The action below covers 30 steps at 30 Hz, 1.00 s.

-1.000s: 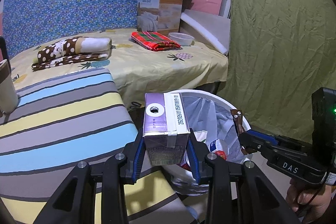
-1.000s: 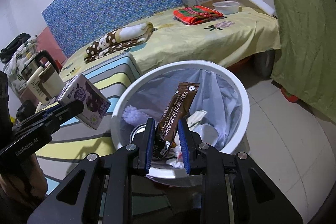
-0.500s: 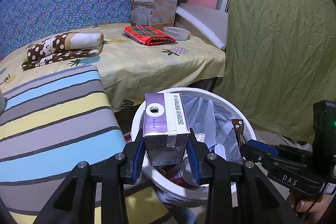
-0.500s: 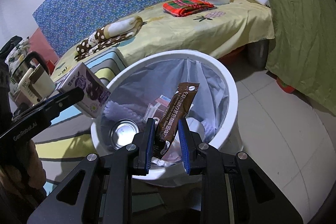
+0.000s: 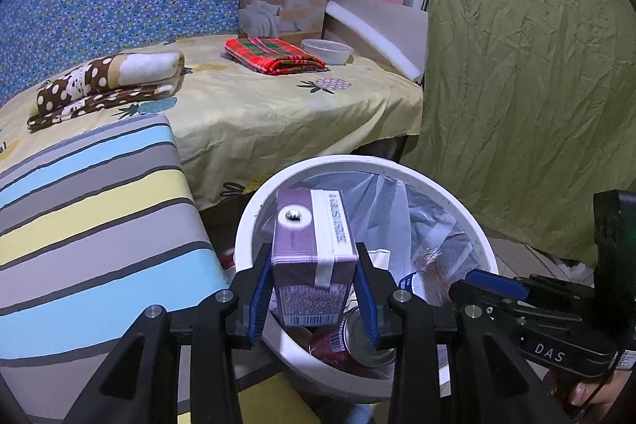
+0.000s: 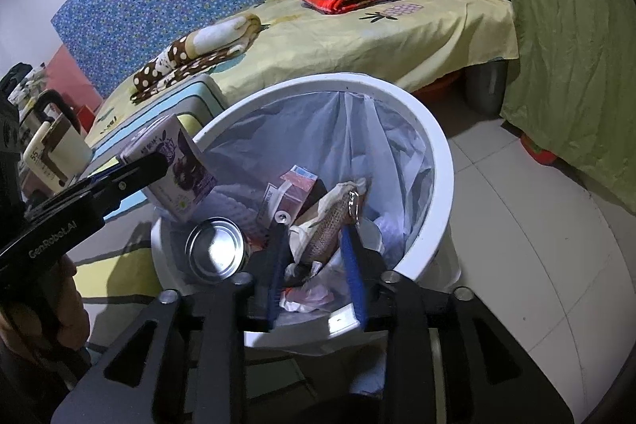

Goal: Collect trash
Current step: 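Open the right gripper to drop the wrapper while the left drops the milk carton, then move both grippers back from the bin toward the table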

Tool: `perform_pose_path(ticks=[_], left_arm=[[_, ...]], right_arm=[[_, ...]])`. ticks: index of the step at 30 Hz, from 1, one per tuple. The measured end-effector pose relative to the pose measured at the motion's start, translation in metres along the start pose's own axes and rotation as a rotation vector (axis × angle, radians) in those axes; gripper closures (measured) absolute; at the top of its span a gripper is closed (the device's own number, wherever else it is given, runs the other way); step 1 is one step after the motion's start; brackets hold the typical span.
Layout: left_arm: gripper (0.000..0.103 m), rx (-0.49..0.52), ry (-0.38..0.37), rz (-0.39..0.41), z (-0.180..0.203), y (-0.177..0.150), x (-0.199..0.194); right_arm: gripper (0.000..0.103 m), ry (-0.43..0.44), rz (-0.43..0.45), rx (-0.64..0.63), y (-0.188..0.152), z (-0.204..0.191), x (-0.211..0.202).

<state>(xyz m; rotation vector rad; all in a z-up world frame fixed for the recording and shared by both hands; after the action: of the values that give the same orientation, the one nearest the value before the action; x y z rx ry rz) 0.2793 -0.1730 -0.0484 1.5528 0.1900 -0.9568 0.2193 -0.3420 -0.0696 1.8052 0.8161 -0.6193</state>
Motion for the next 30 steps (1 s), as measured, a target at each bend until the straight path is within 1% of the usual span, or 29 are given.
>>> perform_pose_path(ticks=[2,4,12,17,19,24,30], left_arm=[[0.064,-0.003,-0.002,0.006,0.0,0.0,-0.001],[0.061,-0.009,-0.007,0.011,-0.001,0.001,-0.004],[0.06,-0.051,-0.033,0.03,-0.005,0.005,-0.009],[0.06,-0.064,-0.097,0.056,0.001,0.016,-0.012],[0.06,-0.059,-0.111,0.076,0.005,0.02,-0.016],[0.06,-0.053,-0.087,0.098,0.003,0.023,-0.028],[0.06,-0.065,-0.044,0.097,-0.007,0.015,-0.043]], right_arm=[[0.063,0.001,0.007,-0.002,0.0,-0.001,-0.002],[0.063,0.002,0.012,-0.003,0.001,-0.002,-0.003],[0.063,0.001,0.021,-0.006,0.0,-0.001,-0.008],[0.063,0.002,0.026,0.004,0.0,-0.001,-0.01],[0.063,0.004,0.03,0.003,0.0,-0.001,-0.011],[0.063,0.018,0.043,0.001,0.002,-0.002,-0.014],[0.063,0.034,0.055,0.003,0.003,-0.003,-0.017]])
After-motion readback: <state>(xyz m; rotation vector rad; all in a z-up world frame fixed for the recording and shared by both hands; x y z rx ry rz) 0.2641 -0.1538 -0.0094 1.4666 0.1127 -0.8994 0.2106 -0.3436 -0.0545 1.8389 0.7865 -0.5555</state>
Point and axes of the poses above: each gripper's, at about its wrist camera, not at the fingertips, and x roughly the way its jaws point, z to its right, y to its top, the point moved 2 cm from there along x, roughly the way its jaws point, and after that the axes turned 7 degrees about x, right-handed, at the moved point
